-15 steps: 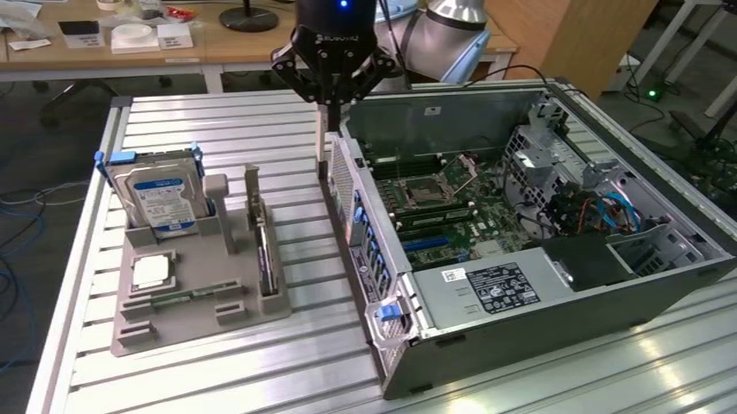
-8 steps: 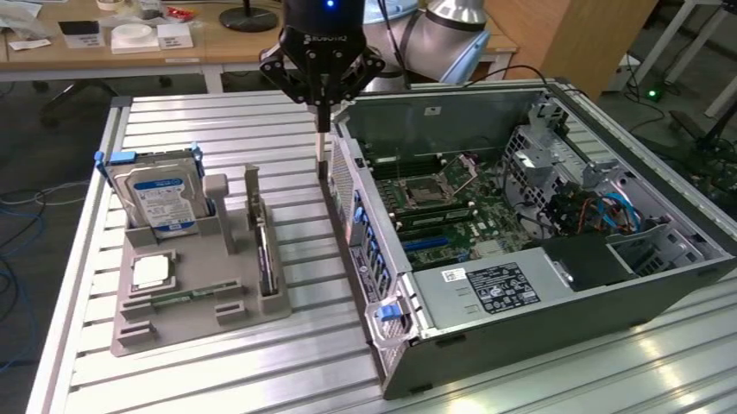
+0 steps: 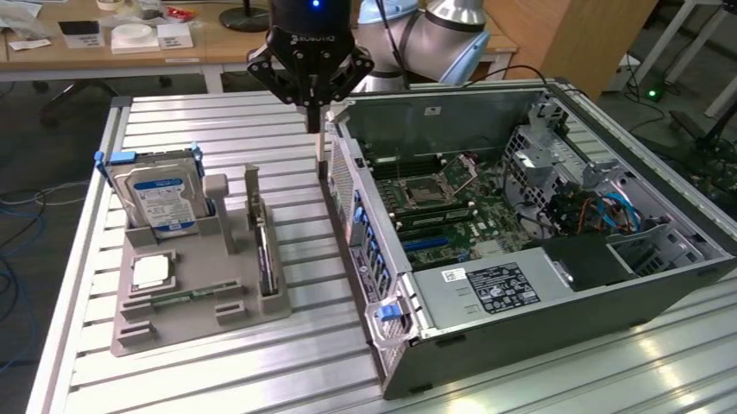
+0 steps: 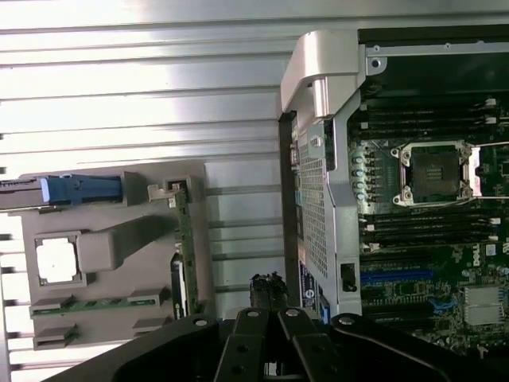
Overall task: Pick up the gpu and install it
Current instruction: 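Reach for the gpu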
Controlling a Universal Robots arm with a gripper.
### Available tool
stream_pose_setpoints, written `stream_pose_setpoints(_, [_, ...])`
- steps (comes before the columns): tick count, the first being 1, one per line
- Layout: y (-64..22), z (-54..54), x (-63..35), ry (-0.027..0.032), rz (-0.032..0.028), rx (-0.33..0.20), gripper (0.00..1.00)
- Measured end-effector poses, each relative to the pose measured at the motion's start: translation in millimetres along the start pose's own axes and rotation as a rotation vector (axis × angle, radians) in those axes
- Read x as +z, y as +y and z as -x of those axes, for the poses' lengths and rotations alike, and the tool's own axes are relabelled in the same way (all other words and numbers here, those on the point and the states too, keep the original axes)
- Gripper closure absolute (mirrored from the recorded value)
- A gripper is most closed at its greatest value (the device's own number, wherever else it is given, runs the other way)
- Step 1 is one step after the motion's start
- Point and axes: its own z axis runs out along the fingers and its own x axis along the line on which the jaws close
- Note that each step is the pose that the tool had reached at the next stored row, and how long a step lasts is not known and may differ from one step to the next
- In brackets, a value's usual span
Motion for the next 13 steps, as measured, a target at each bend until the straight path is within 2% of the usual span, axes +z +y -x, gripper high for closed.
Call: stream_pose_setpoints(13, [-1.4, -18.4, -0.3, 0.0002, 0.0000, 0.000, 0.89])
